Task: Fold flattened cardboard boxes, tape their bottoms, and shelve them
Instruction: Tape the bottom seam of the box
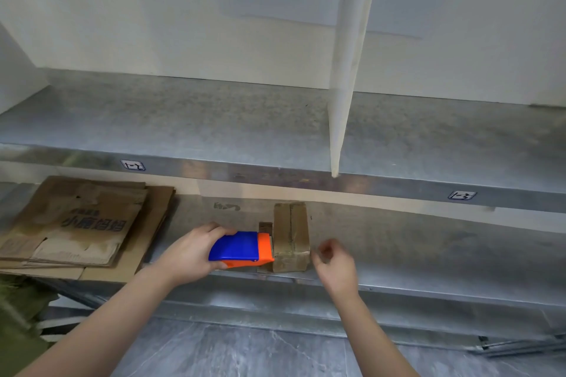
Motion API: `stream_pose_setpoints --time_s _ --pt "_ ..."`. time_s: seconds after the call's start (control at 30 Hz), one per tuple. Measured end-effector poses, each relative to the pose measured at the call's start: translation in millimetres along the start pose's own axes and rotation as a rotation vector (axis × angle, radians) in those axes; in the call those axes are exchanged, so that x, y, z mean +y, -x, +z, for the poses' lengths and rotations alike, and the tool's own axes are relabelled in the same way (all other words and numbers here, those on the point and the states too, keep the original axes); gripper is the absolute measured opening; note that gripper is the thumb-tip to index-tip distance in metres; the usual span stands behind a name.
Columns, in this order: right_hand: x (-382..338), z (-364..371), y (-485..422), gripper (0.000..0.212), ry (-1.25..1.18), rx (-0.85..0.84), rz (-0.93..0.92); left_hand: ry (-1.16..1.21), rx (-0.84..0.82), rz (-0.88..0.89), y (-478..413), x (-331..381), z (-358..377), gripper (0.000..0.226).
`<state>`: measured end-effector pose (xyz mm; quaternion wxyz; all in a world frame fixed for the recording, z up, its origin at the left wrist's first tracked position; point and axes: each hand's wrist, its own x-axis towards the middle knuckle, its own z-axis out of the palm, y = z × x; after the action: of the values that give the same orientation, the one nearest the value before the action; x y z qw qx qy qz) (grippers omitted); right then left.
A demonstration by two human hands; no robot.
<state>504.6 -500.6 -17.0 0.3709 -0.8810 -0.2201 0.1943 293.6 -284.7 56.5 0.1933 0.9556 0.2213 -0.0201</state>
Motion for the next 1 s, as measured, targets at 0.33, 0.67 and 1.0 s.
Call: stream_pose_setpoints --time_s 0.33,0.67,1.0 --pt "-17 -3 6 0.053 -0.062 -0.192 -0.178 0.050 0.028 0.012 -1 6 7 0.071" --pt "-14 5 -14 0.043 -0.075 -0.235 -0.097 0.171 0.040 -0.031 9 -5 20 0.072" --pt "-14 12 -16 0.030 -0.161 -0.221 -0.021 0.256 0.037 -0.093 38 -53 7 0.075"
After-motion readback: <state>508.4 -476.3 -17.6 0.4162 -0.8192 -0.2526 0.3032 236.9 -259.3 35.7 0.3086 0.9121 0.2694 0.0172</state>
